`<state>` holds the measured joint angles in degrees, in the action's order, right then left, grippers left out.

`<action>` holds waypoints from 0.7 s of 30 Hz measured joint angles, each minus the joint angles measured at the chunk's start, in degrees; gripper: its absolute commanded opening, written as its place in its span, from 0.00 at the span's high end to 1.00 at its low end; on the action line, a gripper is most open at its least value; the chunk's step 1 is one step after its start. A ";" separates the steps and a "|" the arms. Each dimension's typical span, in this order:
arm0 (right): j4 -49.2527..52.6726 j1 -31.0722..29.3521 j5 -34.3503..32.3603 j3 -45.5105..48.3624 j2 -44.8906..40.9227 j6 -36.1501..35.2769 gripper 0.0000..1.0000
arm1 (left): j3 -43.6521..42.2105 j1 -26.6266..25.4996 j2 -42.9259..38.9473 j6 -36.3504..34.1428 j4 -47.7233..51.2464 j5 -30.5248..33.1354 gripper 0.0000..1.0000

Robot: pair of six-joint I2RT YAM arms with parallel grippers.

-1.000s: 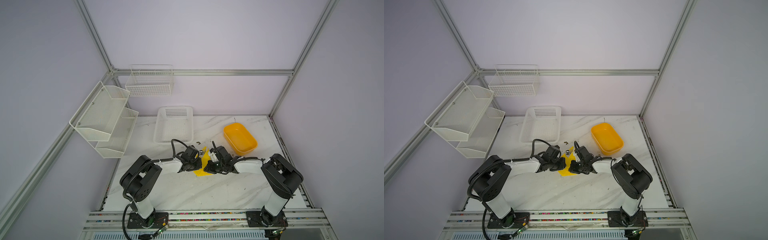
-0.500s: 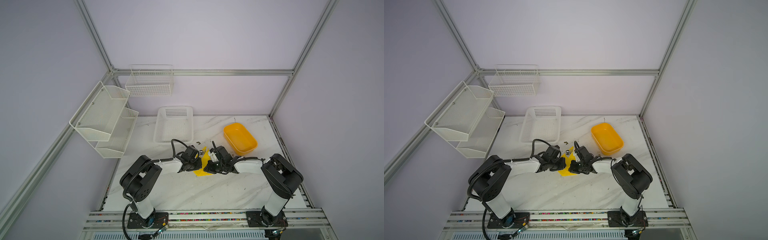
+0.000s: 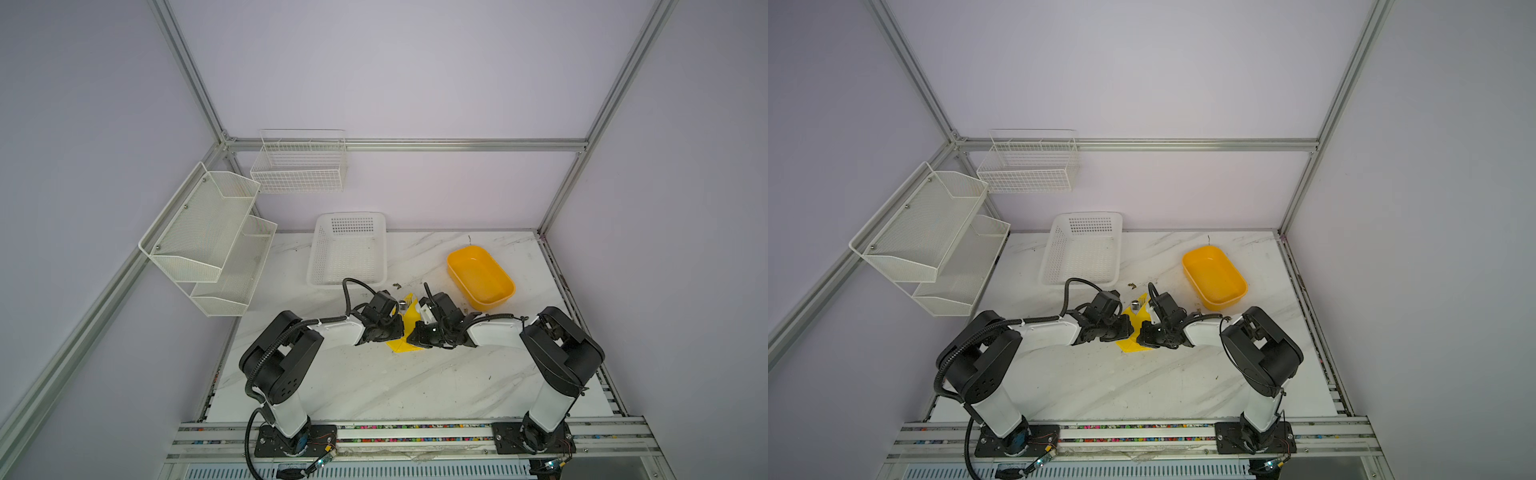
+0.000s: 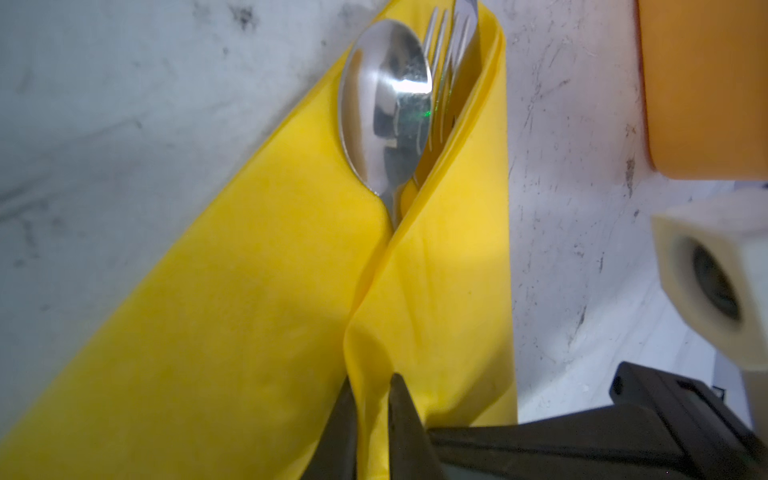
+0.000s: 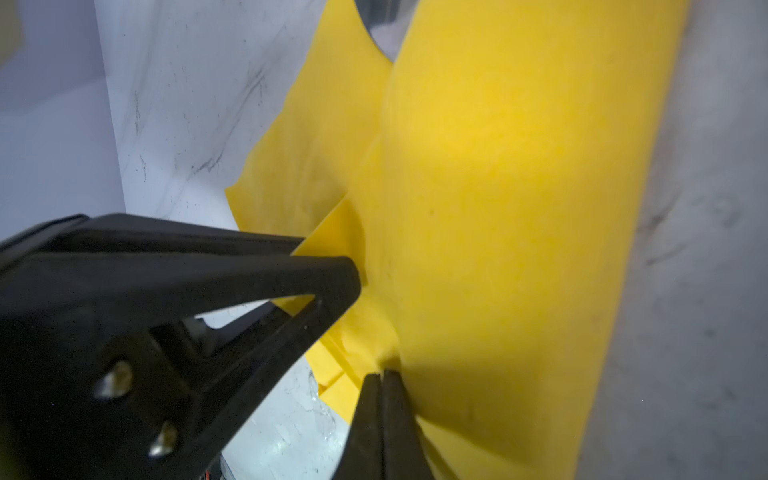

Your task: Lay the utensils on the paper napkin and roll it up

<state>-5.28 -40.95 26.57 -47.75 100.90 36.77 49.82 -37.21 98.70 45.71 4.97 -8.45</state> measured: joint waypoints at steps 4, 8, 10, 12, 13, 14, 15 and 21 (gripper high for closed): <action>-0.09 0.00 0.07 0.00 0.04 0.02 1.00 | 0.00 0.04 -1.95 0.15 1.66 1.07 0.62; -0.11 0.00 0.07 0.00 0.04 0.07 1.00 | 0.00 0.04 -5.79 0.55 3.52 3.34 0.52; -0.11 0.00 0.07 0.00 0.07 0.13 1.00 | -0.07 0.07 -7.91 1.16 4.20 4.94 0.50; -0.13 0.00 0.09 -0.02 0.09 0.24 1.00 | -0.22 0.07 -9.53 1.70 4.72 6.34 0.48; -0.20 0.00 0.15 -0.02 0.13 0.26 1.00 | -0.55 0.09 -10.34 2.14 4.96 7.04 0.47; -0.33 0.00 0.22 -0.02 0.20 0.31 1.00 | -1.05 0.11 -10.93 2.60 5.03 7.63 0.47; -0.44 0.00 0.26 -0.02 0.26 0.42 1.00 | -1.57 0.15 -11.34 3.10 5.09 8.11 0.47; -0.83 0.00 0.46 -0.02 0.46 0.66 1.00 | -4.31 0.87 -11.93 5.40 7.91 11.28 0.45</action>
<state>-6.11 -40.95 27.03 -47.77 101.36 37.43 45.52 -36.34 86.76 51.11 12.88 2.83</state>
